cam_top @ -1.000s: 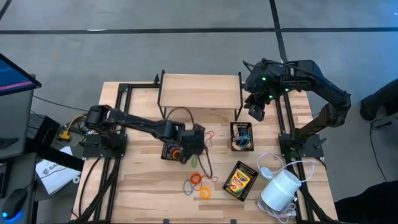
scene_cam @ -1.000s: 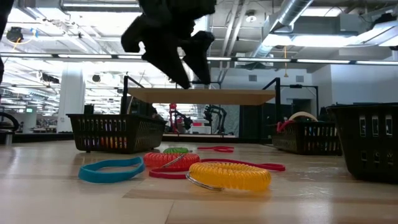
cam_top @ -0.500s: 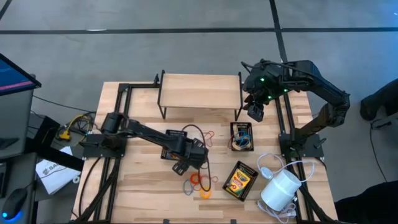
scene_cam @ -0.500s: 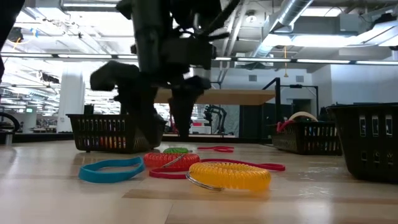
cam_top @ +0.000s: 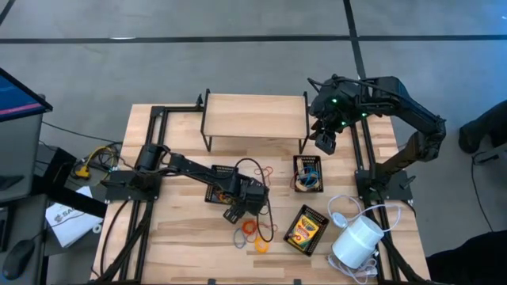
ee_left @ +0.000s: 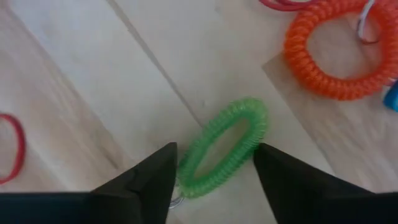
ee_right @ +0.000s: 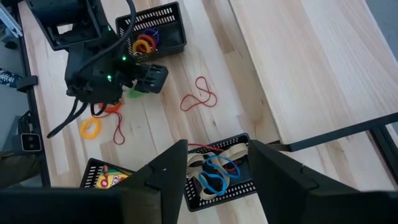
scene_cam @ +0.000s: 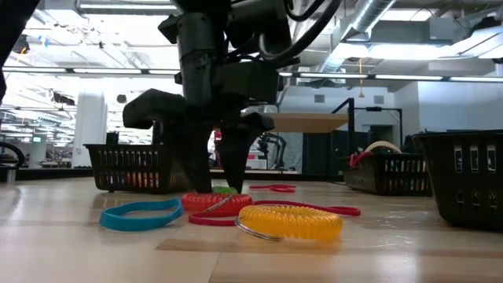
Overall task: Pick & Place Office Desk Supplies
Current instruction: Put the green spring keychain into the left black bin, then put the orange spring keychain into the left black bin
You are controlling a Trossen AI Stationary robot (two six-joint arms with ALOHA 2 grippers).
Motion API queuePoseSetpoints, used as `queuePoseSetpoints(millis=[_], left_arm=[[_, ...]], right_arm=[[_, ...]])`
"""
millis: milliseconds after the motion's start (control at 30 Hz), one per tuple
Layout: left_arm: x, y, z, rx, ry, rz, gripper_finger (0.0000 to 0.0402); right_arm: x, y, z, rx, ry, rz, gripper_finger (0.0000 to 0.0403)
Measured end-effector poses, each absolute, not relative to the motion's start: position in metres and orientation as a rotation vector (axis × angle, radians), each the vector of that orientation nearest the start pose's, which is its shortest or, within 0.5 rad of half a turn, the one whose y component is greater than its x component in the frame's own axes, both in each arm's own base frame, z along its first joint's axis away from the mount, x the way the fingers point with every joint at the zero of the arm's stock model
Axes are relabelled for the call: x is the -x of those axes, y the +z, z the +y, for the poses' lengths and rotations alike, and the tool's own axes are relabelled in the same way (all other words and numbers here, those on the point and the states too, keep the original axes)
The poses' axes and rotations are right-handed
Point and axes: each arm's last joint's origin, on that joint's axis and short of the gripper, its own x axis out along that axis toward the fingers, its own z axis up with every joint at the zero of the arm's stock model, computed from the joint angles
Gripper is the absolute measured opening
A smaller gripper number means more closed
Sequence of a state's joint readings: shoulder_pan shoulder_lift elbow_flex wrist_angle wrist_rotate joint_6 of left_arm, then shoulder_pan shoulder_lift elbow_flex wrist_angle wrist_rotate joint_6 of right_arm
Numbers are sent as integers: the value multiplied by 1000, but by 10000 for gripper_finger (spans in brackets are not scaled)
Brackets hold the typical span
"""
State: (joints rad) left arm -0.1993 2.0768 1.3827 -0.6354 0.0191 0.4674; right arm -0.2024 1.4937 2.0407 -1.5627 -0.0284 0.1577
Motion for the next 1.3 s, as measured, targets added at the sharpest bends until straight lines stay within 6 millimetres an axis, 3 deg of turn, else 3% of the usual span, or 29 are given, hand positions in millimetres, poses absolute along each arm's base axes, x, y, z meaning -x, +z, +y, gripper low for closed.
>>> queuePoseSetpoints(millis=[167,300,467,533,633,733,833,900,1067,1300], left_arm=[[-389,115,-80,-482,-538,1317,134],[-389,118,-81,-478,-541,1300,36],[-398,148,-66,-457,-366,1139,13],[-399,183,-48,-354,-235,1040,6],[-391,237,-17,-123,-76,889,6],[-367,262,5,103,-10,925,5],[-341,289,13,264,-48,956,6],[-328,289,12,307,-70,1051,7],[-304,286,9,232,69,1247,31],[-301,273,12,96,124,1325,163]], right_arm=[[-224,463,-45,-263,-234,998,166],[-224,463,-44,-274,-214,998,167],[-224,463,-45,-274,-215,996,167],[-224,463,-45,-275,-215,997,167],[-224,463,-45,-275,-215,997,166],[-224,463,-45,-275,-215,997,166],[-224,463,-45,-275,-215,997,167],[-224,463,-45,-275,-216,997,166],[-224,463,-45,-276,-216,997,167],[-224,463,-45,-275,-216,997,167]])
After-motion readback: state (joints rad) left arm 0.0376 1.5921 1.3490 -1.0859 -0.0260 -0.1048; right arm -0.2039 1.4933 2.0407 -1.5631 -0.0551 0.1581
